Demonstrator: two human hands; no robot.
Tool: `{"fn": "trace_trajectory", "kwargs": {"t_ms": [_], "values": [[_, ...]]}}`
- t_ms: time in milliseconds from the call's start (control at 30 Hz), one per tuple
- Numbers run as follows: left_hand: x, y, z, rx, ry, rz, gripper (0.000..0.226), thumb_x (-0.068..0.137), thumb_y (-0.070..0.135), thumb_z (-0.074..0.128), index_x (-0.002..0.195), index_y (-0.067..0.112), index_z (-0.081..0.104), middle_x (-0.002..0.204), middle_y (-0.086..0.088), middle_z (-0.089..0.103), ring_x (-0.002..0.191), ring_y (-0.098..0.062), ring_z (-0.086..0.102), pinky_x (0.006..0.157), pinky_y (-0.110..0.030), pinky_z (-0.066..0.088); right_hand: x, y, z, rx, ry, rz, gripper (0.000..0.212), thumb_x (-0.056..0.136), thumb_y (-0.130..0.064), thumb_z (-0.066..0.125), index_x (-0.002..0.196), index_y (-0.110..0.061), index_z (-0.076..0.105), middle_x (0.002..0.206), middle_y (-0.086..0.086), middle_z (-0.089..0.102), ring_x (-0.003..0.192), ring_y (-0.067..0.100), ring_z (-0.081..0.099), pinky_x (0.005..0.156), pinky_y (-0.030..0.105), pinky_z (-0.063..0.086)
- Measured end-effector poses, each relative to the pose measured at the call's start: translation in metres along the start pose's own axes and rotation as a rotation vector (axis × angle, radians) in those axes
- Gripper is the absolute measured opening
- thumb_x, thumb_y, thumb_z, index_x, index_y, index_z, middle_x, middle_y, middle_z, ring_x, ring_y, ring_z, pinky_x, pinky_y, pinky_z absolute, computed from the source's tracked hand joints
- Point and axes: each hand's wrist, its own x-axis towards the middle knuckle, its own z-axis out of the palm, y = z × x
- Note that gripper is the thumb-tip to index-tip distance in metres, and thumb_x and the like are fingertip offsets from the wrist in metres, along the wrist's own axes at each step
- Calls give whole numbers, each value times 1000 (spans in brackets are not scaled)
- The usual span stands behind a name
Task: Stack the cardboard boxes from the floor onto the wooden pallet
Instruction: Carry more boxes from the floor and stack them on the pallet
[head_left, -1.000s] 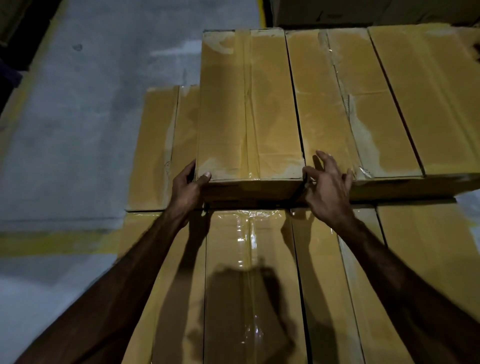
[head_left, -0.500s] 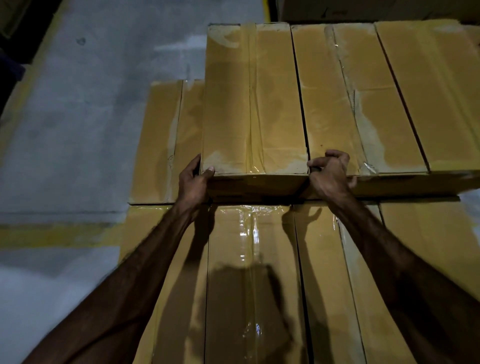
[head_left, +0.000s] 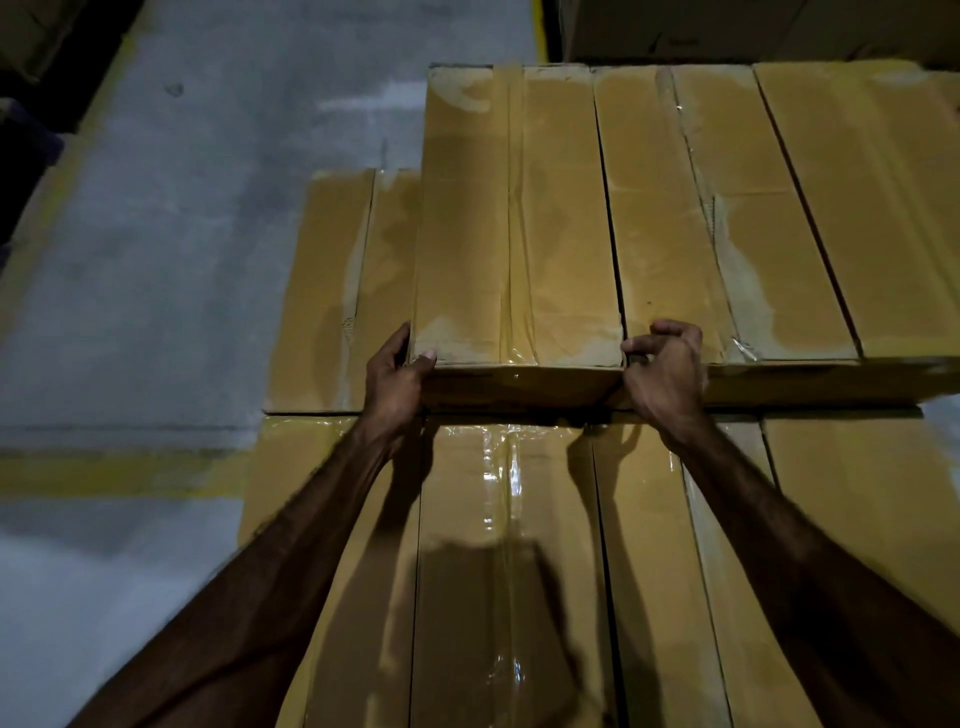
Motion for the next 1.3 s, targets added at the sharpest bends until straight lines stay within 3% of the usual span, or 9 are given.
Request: {"fn": "trace_trajectory", "kwargs": {"t_ms": [200, 300, 367, 567, 767, 967, 1133, 1200, 1300], "values": [[1, -2, -1, 19, -3, 16, 65, 103, 12, 64, 162, 19, 37, 166, -3, 40, 149, -22, 41, 123, -47, 39, -3, 9, 1, -44, -19, -60, 53, 76, 11, 70, 94, -37, 57, 137, 2, 55, 128, 24, 58, 118, 65, 35], [3, -3, -2, 31, -3, 19, 65, 102, 12, 66, 161, 18, 39, 165, -3, 42, 149, -24, 42, 123, -48, 39, -11, 17, 1, -167, -60, -188, 66, 84, 6, 71, 143, -20, 54, 148, 9, 45, 131, 31, 54, 119, 67, 32], [4, -5, -3, 32, -8, 22, 65, 102, 10, 66, 161, 18, 40, 163, -3, 45, 147, -23, 44, 122, -46, 40, -14, 22, -1, -170, -79, -228, 76, 87, 5, 70, 154, -17, 43, 152, 12, 42, 133, 34, 53, 116, 68, 37], [5, -7, -1, 50, -23, 15, 64, 101, 8, 65, 160, 16, 42, 157, -1, 52, 140, -20, 53, 117, -37, 45, -14, 22, -10, -211, -124, -258, 74, 91, 4, 66, 158, -13, 39, 155, 13, 42, 134, 33, 50, 111, 47, 46], [9, -7, -2, 103, -29, 32, 62, 100, 6, 65, 158, 17, 45, 154, -1, 56, 139, -20, 55, 119, -42, 45, -15, 27, -13, -218, -156, -286, 68, 90, 5, 65, 153, -12, 46, 155, 9, 42, 135, 30, 50, 114, 55, 47], [1, -3, -4, 208, -56, 68, 67, 105, 19, 63, 164, 18, 32, 167, -1, 39, 151, -20, 39, 113, -25, 34, -12, 30, -21, -296, -248, -299, 77, 87, 7, 64, 157, -16, 42, 162, 6, 35, 143, 34, 43, 118, 66, 36], [-17, 2, -12, 257, -101, 71, 50, 103, 27, 66, 152, 22, 54, 145, 4, 62, 127, -12, 61, 102, -21, 51, -23, 26, -42, -336, -303, -340, 76, 92, 9, 61, 162, -8, 35, 167, 9, 34, 148, 30, 41, 117, 31, 31], [-30, 7, -16, 261, -110, 50, 54, 103, 30, 66, 154, 23, 50, 150, 1, 59, 134, -18, 57, 114, -35, 46, -34, 21, -51, -326, -292, -333, 75, 93, 9, 60, 162, -9, 36, 168, 8, 34, 151, 27, 37, 118, 28, 26], [-58, 23, -27, 266, -86, -14, 73, 101, 35, 69, 164, 22, 34, 164, -5, 42, 147, -25, 44, 108, -35, 40, -60, 11, -69, -263, -269, -299, 69, 100, 2, 59, 163, -13, 35, 169, 5, 32, 155, 24, 31, 120, 29, 22]]}}
